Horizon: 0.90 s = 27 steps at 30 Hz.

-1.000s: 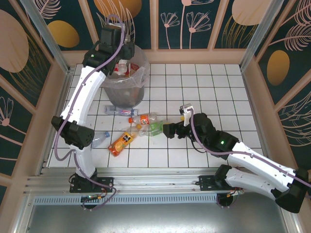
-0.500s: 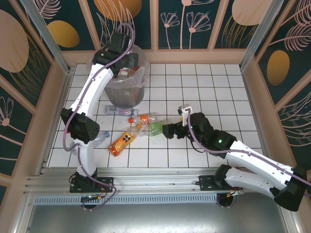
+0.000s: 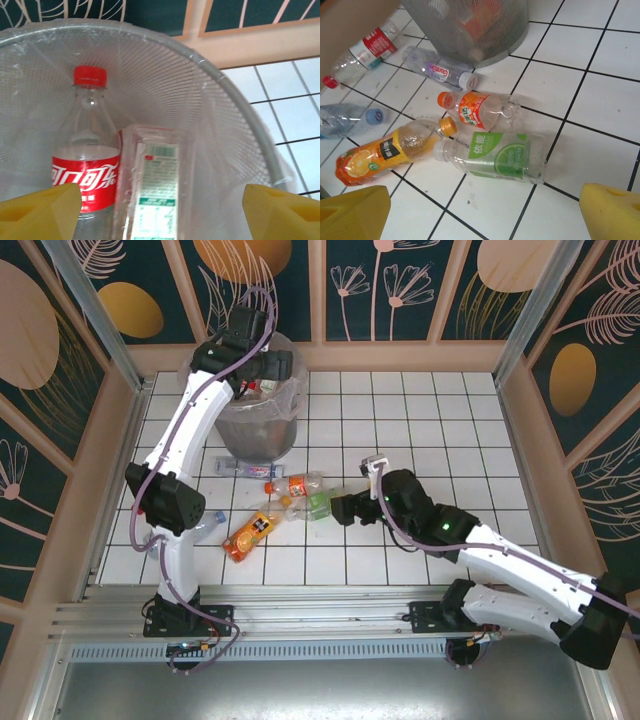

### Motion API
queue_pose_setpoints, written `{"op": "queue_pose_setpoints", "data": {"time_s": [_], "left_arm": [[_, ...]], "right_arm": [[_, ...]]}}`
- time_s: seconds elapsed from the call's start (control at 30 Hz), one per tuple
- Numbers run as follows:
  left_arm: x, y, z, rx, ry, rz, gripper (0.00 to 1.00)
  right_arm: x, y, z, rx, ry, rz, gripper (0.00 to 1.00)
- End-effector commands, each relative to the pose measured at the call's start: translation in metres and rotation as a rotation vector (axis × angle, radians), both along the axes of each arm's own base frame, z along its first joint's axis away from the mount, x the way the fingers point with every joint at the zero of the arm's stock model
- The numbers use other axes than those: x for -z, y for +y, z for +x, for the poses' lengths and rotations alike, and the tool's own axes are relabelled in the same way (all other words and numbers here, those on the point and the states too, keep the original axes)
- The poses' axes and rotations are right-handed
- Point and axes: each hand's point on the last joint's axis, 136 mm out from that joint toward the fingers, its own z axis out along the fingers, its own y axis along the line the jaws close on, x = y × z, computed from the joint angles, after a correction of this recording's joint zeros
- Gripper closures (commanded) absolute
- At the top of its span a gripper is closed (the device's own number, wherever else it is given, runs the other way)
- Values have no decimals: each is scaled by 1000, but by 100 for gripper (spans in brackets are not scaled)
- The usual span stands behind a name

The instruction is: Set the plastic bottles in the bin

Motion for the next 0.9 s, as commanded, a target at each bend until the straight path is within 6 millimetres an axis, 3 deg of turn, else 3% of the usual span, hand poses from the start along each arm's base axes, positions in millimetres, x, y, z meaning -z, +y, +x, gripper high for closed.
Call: {"op": "queue_pose_setpoints", "data": {"time_s": [0.0,0.13,0.27,0.33,0.53,0.73,0.87], "left_arm": [[-67,-4,-15,26,-125,-150,16],[-102,-8,-40,83,-195,-246,16],[-125,-21,-79,216,-230,-353,15],[-125,-29,-102,301,-221,-406,13],[-91,-24,-155,352,-160,-488,2],[-67,1,-199,301,-184,-500,1],[-44,7,-222,302,-174,-536,2]], "right_arm": [[3,7,4,-35,-4,-64,6],[16,18,4,-115,18,-153,10],[17,32,9,-183,1,-207,10],[21,36,13,-206,-2,-257,10],[48,44,21,-285,46,-405,9],[76,49,28,-343,79,-507,8],[89,54,38,-360,84,-543,5]]}}
